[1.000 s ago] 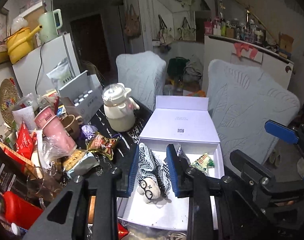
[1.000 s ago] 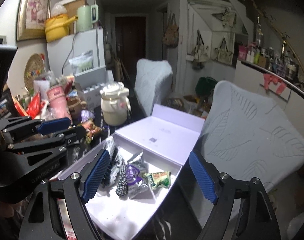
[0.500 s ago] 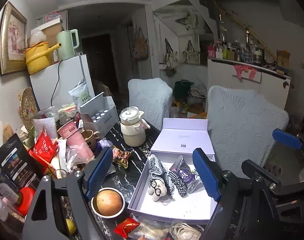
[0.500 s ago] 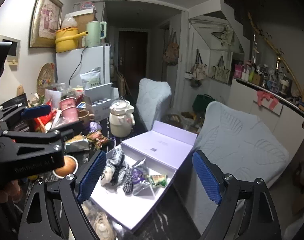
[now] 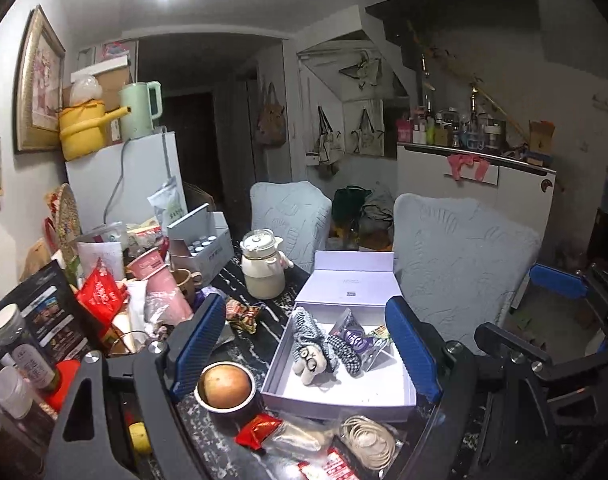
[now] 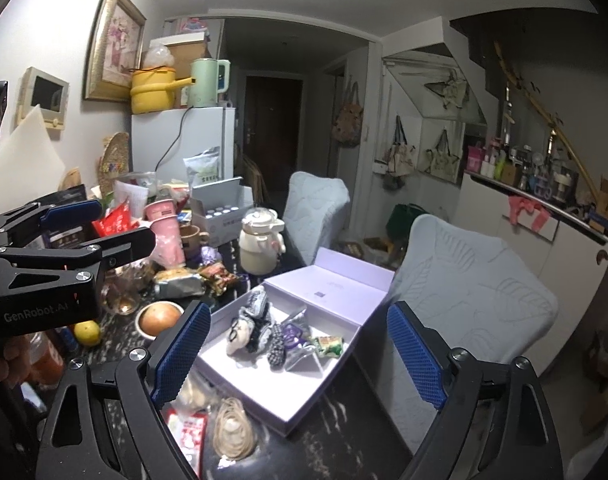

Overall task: Organize soft objects
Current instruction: 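Withdraw both tools from the box back over the table, then grasp the red-white snack bag with the right gripper while the left grasps the bagged cord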

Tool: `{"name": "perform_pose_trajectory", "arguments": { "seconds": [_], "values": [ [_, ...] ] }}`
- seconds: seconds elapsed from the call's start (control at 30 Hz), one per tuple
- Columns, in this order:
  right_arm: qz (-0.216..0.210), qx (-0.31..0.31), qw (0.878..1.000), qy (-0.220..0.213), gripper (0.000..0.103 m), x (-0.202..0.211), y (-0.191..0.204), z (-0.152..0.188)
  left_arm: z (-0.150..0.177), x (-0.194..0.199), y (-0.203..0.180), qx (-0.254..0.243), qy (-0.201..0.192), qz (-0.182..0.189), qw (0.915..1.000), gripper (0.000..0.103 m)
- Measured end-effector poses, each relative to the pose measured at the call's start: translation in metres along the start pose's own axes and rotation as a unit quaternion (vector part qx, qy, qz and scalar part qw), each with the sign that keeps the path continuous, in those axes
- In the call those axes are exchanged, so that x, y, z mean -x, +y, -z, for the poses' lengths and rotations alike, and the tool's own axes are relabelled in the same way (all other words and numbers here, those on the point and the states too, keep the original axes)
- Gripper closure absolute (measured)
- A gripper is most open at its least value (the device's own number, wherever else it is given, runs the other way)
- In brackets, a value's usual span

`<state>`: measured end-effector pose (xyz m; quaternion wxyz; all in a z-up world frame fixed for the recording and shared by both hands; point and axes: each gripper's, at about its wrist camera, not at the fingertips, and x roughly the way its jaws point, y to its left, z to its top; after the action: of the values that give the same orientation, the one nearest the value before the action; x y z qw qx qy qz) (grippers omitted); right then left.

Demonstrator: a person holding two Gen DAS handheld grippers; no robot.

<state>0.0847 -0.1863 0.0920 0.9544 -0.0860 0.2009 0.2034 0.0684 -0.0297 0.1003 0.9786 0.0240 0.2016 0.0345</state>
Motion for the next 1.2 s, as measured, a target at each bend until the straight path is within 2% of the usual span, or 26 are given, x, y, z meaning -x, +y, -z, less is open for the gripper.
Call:
{"name": "perform_pose_trajectory", "arguments": {
  "seconds": [0.23, 0.63, 0.87, 1.0, 1.2],
  "values": [
    [-0.008, 0.002, 1.000, -0.004, 0.012, 0.023, 0.018, 0.014, 0.019, 0.023, 0.002, 0.012, 0.006, 0.016, 0.9998, 0.021],
    [-0.030, 0.000, 0.999, 0.013, 0.012, 0.039, 0.043, 0.048, 0.061, 0.046, 0.010, 0.021, 0.038, 0.002, 0.9991, 0.021],
    [-0.046, -0.011, 0.998, 0.041, 0.012, 0.037, 0.052, 0.079, 0.093, 0.047, 0.012, 0.031, 0.071, 0.005, 0.9970, 0.021],
    [-0.055, -0.026, 0.996, 0.062, 0.012, 0.034, 0.055, 0.100, 0.112, 0.041, 0.014, 0.036, 0.101, -0.007, 0.9942, 0.021],
    [-0.063, -0.040, 0.993, 0.095, 0.013, 0.023, 0.058, 0.128, 0.142, 0.032, 0.020, 0.062, 0.140, 0.008, 0.9881, 0.021]
  ]
}}
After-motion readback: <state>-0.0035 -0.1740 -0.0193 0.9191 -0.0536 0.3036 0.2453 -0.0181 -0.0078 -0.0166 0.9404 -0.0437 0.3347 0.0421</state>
